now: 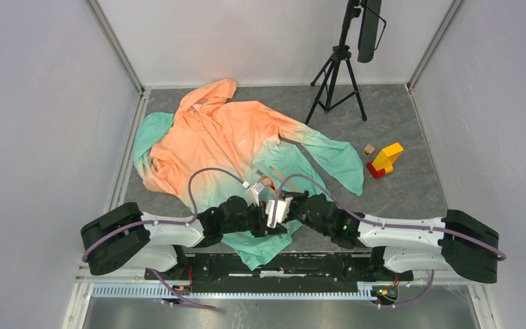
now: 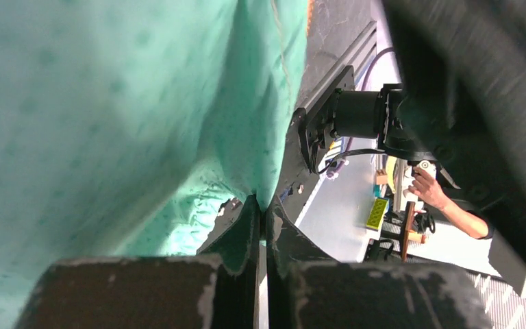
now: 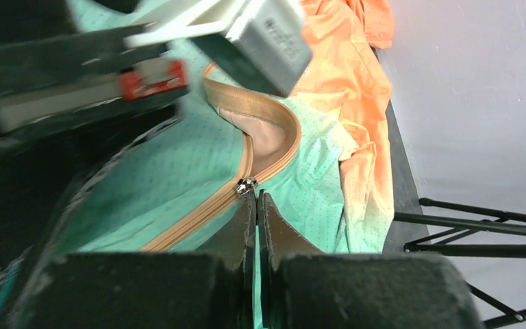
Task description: Zip up the jacket
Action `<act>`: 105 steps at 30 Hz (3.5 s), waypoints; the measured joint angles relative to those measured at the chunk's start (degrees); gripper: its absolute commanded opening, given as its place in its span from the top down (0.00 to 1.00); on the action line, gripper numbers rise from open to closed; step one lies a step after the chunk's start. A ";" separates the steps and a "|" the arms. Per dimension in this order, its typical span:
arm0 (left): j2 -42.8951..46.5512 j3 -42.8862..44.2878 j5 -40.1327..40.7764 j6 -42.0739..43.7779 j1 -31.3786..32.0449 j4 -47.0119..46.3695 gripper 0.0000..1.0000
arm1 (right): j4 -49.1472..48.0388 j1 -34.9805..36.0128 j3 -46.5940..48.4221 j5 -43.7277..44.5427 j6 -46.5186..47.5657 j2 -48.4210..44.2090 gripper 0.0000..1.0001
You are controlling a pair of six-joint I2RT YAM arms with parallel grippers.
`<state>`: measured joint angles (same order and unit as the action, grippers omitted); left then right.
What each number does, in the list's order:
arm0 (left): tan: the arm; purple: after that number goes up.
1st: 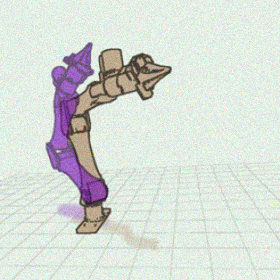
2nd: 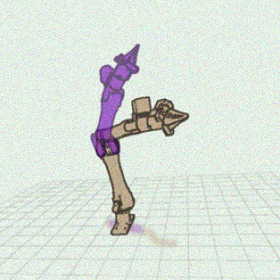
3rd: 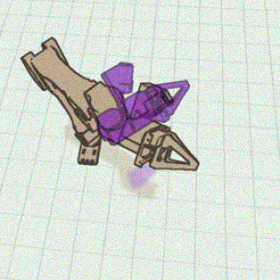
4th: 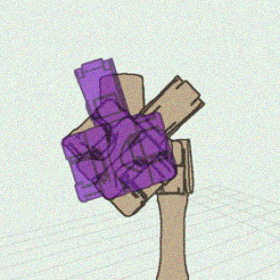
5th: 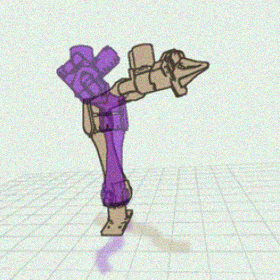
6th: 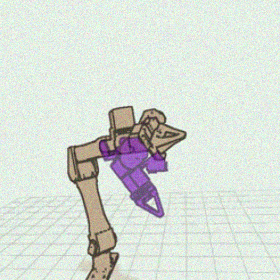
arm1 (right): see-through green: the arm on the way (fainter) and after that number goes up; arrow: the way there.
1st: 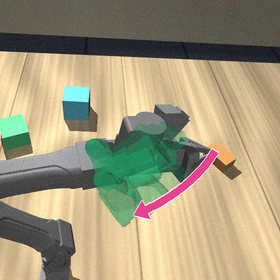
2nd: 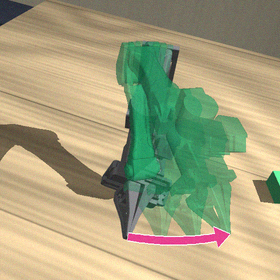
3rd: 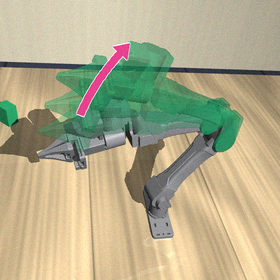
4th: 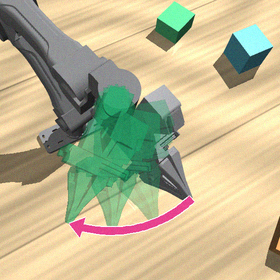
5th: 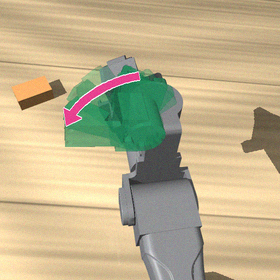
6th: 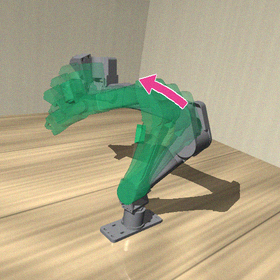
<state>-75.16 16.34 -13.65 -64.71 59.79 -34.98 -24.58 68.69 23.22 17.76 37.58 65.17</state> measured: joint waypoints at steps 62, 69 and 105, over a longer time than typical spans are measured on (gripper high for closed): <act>-41.18 46.38 -27.08 35.60 5.31 31.10 0.95 | -10.23 -24.46 107.01 -39.71 10.38 82.29 0.82; -38.58 42.27 -28.98 32.59 2.86 25.90 0.32 | -15.26 -24.98 94.62 -36.00 7.10 74.36 0.02; 25.64 41.88 13.79 40.04 -0.31 55.30 0.00 | 29.31 -28.94 19.15 -13.79 -34.77 -23.08 0.02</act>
<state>-49.52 58.22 0.14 -24.67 59.48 20.32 4.73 39.75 42.37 3.97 2.81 42.09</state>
